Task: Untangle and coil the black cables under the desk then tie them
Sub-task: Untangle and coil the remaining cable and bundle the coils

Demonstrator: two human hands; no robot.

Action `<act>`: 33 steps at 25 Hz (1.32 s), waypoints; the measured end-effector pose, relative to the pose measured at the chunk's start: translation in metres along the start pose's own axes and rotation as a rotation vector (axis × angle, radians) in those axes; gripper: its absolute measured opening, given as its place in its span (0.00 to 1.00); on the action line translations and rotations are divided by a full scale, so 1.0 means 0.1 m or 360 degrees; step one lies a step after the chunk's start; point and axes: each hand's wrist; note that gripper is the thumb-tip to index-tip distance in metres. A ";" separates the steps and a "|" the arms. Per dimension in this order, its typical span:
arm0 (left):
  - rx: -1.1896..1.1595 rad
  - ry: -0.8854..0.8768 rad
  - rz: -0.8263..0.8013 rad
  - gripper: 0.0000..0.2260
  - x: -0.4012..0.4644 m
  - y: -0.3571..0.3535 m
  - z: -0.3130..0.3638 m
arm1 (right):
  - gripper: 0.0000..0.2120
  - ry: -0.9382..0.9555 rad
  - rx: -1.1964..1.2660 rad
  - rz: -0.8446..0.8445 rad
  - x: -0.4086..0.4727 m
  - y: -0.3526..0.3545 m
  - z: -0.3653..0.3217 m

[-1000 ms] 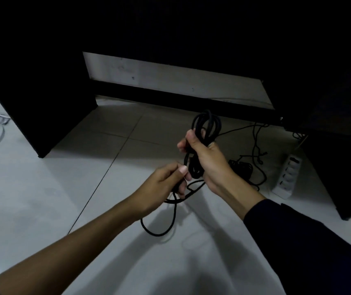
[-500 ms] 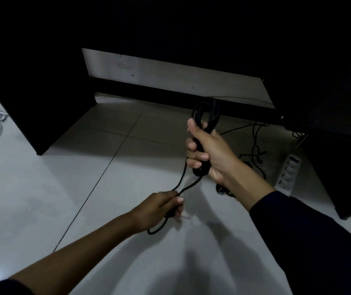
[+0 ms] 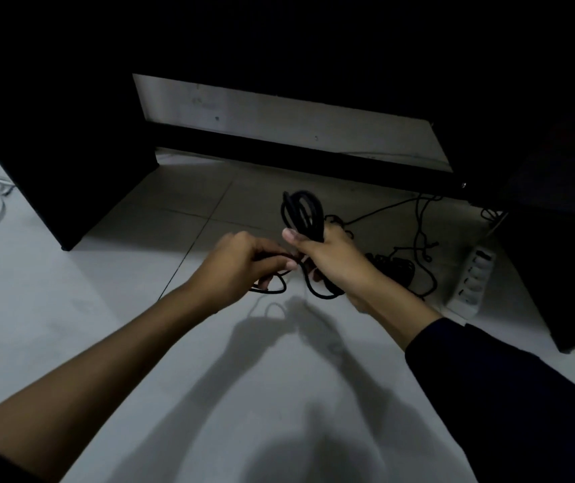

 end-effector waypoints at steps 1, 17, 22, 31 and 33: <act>0.0071 -0.0035 0.0027 0.07 0.02 0.00 0.05 | 0.09 0.0014 -0.0037 0.0014 -0.01 -0.03 0.01; 0.0399 0.0387 -0.0555 0.09 -0.12 -0.15 -0.60 | 0.09 -0.0216 0.0344 0.0047 0.01 0.24 -0.02; 0.0646 0.0426 -0.0591 0.21 -0.22 -0.18 -0.73 | 0.11 -0.0246 0.0393 0.0089 0.04 0.28 -0.04; -0.0338 0.0257 -0.0174 0.06 -0.16 -0.28 -0.38 | 0.18 -0.0254 0.0274 -0.0048 -0.04 0.22 -0.01; -0.0374 0.0172 0.0026 0.03 -0.15 -0.18 -0.31 | 0.24 -0.0268 0.0228 -0.0081 -0.06 0.23 0.02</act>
Point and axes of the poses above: each hand's wrist, its own x-axis towards the middle knuckle, its own y-axis out of the back of the hand, z = x × y, and after that the axes turned 4 degrees about -z, right-handed
